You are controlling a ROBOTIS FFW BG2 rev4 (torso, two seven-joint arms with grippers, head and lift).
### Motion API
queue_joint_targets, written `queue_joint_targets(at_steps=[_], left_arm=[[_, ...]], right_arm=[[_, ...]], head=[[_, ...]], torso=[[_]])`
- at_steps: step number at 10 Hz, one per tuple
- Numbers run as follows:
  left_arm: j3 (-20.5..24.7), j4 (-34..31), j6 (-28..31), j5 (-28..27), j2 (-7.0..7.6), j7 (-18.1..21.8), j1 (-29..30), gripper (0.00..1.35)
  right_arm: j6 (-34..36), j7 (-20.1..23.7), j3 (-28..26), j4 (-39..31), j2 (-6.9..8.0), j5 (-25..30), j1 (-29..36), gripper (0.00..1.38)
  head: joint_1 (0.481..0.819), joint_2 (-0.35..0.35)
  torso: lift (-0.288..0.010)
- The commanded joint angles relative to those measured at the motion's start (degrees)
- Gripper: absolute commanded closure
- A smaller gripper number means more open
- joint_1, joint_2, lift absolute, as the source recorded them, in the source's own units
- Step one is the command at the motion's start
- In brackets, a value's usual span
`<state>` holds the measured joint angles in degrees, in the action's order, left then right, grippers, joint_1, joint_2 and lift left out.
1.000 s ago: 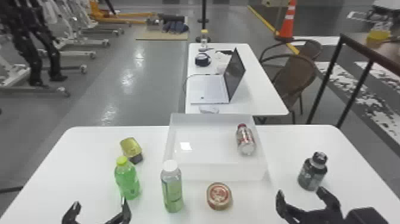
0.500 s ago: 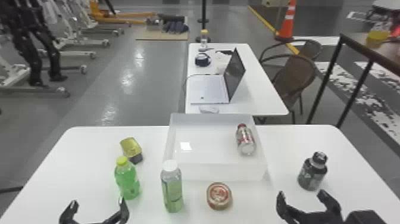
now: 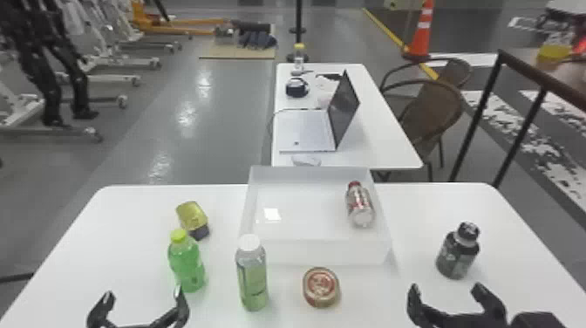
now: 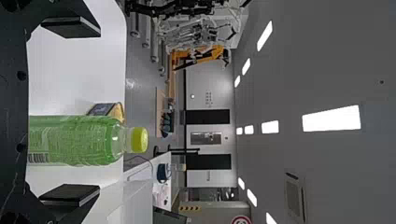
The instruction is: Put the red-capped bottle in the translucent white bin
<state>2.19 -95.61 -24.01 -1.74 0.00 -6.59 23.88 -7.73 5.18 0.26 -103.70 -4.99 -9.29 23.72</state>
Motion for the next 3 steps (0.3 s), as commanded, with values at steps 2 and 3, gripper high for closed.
queue_joint_targets(at_steps=[2,3], left_arm=[[-0.1,0.0,-0.2,0.3,-0.15,0.0,-0.1,0.12],[-0.6,0.0,-0.4,0.9,-0.15,-0.1,0.0,0.12]], right_arm=[[-1.1,-0.5,0.0,0.0,0.16,0.2,0.2,0.04],[-3.3,-0.8,0.0,0.1,0.60,0.7,0.1,0.04]], head=[[0.549,0.000],[0.549,0.000]], torso=[[-0.100],[-0.100]])
